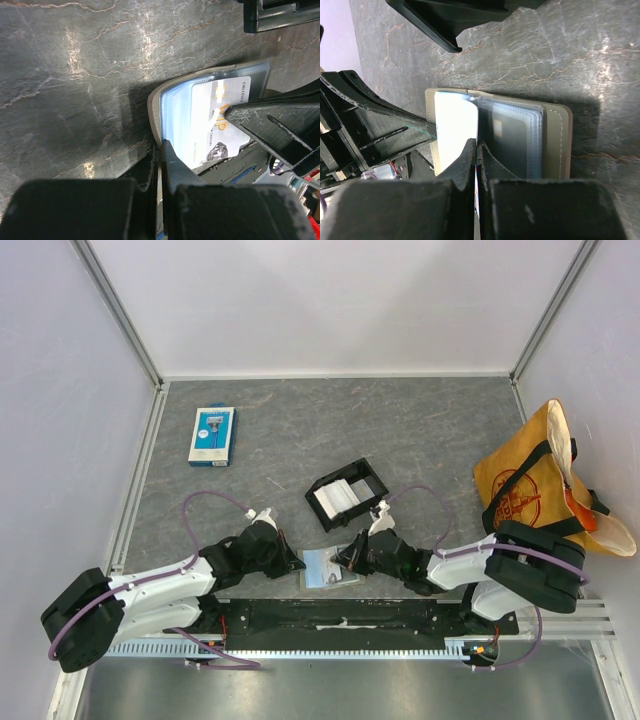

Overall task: Put the credit cards into the card holder
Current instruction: Insert the credit card into the card holder.

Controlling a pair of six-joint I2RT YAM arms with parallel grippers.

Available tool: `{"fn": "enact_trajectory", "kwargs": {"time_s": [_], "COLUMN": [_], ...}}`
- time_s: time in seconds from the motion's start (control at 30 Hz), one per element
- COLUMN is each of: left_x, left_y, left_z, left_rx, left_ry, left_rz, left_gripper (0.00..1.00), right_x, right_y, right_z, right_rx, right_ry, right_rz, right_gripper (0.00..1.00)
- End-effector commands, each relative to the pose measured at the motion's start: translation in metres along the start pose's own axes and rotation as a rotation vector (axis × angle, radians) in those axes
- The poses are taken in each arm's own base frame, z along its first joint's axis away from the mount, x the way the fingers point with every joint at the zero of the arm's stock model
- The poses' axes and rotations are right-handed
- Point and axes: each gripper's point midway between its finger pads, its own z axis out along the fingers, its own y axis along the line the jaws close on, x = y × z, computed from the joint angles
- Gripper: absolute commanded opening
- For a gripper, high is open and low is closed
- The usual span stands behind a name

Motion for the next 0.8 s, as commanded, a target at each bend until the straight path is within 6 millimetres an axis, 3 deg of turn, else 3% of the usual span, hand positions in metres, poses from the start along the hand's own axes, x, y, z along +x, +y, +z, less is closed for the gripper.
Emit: {"fn": "enact_trajectory", "kwargs": {"time_s": [0.0,0.1,0.23,0.47,0.57,0.77], "left_x": [-0.003,-0.003,-0.004,-0.004,-0.003,-0.004], "left_y": [0.003,0.003,0.002,0.004,0.004,0.002], "left_z": [0.001,0.002,0.001,-0.001,-0.001,-0.001], "left_rx": [-0.001,0.000,0.005,0.003,0.004,0.009], "left_ry": [-0.018,-0.020,-0.028,-0.032,-0.029,-0.030], "left_rz": [0.006,0.002,-0.003,-0.001,-0.001,0.002], "left_gripper": [0.02,0.02,0.02,0.02,0.02,0.02], "right_x": [0.018,0.029,0.023,-0.010,-0.011,0.004], "right_y": [-0.012,-0.010,-0.004,-0.013,-0.006,0.002], "right_z": [0.004,0.004,0.004,-0.014,-0.015,-0.006], "right_rx": [0.037,0.041,0.076,0.209,0.185,0.149], "right_ry": [0.067,0.100,0.086,-0.025,-0.024,0.052], "right_rz": [-0.013,-0.020,-0.070,-0.170,-0.176,-0.194], "right_gripper": [0.02,0.05,0.13,0.50,0.55,0.56]}}
